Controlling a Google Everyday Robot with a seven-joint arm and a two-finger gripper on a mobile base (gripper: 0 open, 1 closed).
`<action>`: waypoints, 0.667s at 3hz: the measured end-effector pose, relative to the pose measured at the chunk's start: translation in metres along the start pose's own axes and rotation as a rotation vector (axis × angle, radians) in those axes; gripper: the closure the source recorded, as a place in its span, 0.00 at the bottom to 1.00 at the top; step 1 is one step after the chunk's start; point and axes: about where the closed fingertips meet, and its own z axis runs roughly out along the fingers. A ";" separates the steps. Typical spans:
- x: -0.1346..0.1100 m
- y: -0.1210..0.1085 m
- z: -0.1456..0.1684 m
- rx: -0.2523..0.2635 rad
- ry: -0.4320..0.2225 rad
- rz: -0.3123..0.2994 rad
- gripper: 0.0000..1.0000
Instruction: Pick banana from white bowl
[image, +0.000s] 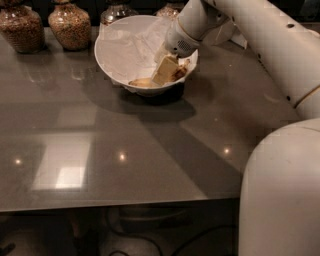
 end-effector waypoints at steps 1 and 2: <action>0.007 -0.004 0.008 -0.023 0.033 0.005 0.39; 0.018 -0.007 0.015 -0.047 0.079 0.014 0.40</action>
Offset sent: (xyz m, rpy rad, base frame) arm 0.0157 -0.0223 -0.0280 -0.1344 0.0897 -0.0072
